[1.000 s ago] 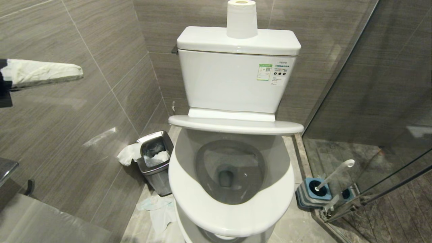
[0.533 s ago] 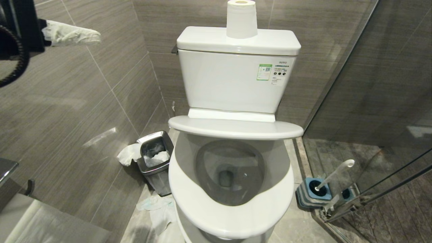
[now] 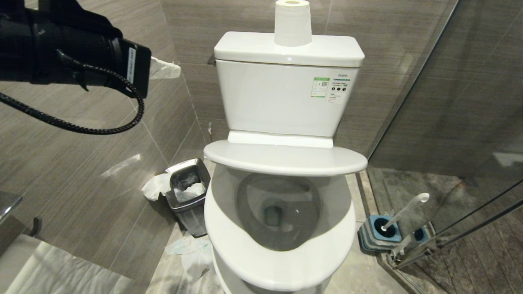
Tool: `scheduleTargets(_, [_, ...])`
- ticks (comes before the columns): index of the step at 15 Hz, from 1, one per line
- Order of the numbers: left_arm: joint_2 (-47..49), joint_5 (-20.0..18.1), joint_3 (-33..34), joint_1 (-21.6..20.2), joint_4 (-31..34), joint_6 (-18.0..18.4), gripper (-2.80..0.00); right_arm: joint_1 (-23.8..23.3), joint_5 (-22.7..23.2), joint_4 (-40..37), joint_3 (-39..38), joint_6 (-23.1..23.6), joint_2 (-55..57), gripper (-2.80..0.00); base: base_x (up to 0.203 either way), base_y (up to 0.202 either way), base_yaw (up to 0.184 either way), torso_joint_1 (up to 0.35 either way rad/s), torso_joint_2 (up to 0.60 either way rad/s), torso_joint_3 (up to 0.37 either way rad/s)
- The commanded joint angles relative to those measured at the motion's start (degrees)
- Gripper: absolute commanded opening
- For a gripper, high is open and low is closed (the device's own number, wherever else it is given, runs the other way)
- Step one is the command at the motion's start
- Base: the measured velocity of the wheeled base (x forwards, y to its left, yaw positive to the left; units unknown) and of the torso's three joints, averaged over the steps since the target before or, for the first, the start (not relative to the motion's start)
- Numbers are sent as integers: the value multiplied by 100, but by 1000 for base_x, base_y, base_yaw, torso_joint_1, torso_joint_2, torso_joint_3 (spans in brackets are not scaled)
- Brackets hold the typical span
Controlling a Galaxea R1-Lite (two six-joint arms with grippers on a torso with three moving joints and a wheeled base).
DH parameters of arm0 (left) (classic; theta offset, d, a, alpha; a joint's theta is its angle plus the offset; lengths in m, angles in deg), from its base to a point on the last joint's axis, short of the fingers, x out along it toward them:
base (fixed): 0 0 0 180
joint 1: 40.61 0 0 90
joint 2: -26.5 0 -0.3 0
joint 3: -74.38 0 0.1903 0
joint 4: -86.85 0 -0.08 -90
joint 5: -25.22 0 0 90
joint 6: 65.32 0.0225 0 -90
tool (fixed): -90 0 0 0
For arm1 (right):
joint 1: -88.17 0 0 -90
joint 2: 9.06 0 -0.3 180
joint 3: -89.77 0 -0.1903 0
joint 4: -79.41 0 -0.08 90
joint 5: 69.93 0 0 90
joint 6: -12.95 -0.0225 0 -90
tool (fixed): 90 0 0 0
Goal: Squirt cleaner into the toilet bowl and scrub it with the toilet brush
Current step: Close the toilet lid
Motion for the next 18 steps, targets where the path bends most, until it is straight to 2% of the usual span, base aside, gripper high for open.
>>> scheduleTargets(1, [418, -33, -457, 214, 593, 583, -280, 1, 0, -2, -9, 5, -6, -280, 0, 0, 0, 0, 0, 0])
scheduleTargets(2, [538, -80, -666, 322, 1010, 822, -280, 1, 2, -2, -9, 5, -6, -280, 0, 0, 0, 0, 0, 0])
scheduleTargets(3, [662, -189, -798, 425, 1335, 916, -280, 1, 0, -2, -9, 5, -6, -280, 0, 0, 0, 0, 0, 0])
scheduleTargets(7, [796, -416, -868, 784, 2254, 951, -280, 1, 0, -2, -9, 5, -6, -280, 0, 0, 0, 0, 0, 0])
scheduleTargets(8, [838, -542, -823, 845, 2351, 948, -280, 1, 6, -2, -9, 5, -6, -280, 0, 0, 0, 0, 0, 0])
scheduleTargets(13, [1090, -703, -783, 1089, 2443, 921, -280, 1, 0, -2, -9, 5, -6, -280, 0, 0, 0, 0, 0, 0])
scheduleTargets(18, [1312, -734, -776, 1311, 2451, 956, -280, 1, 1, -2, -9, 5, -6, -280, 0, 0, 0, 0, 0, 0])
